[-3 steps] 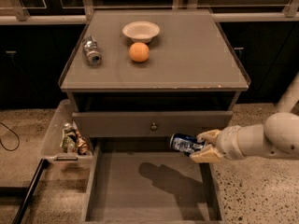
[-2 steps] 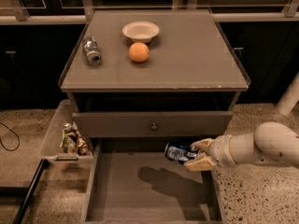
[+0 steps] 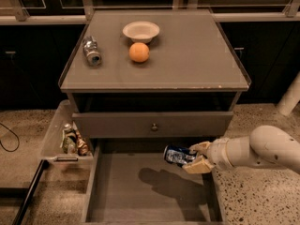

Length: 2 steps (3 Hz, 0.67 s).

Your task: Place pepsi can into middle drawer

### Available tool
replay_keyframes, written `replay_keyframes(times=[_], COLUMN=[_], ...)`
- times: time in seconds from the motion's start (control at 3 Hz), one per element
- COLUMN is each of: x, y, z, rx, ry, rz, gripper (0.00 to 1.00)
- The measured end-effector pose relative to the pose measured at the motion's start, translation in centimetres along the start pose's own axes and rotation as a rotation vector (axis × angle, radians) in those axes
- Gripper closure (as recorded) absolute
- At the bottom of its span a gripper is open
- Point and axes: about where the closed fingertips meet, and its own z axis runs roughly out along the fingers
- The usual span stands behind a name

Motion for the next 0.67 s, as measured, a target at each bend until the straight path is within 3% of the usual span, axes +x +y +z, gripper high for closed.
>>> replay_keyframes(times=[0.33, 0.67], x=[4.1, 7.4], y=[0.2, 0.2], z=[4.5, 9.0], rx=[-0.023, -0.033], ry=[0.05, 0.083], rz=[0.059, 0.067], gripper=[1.0, 1.0])
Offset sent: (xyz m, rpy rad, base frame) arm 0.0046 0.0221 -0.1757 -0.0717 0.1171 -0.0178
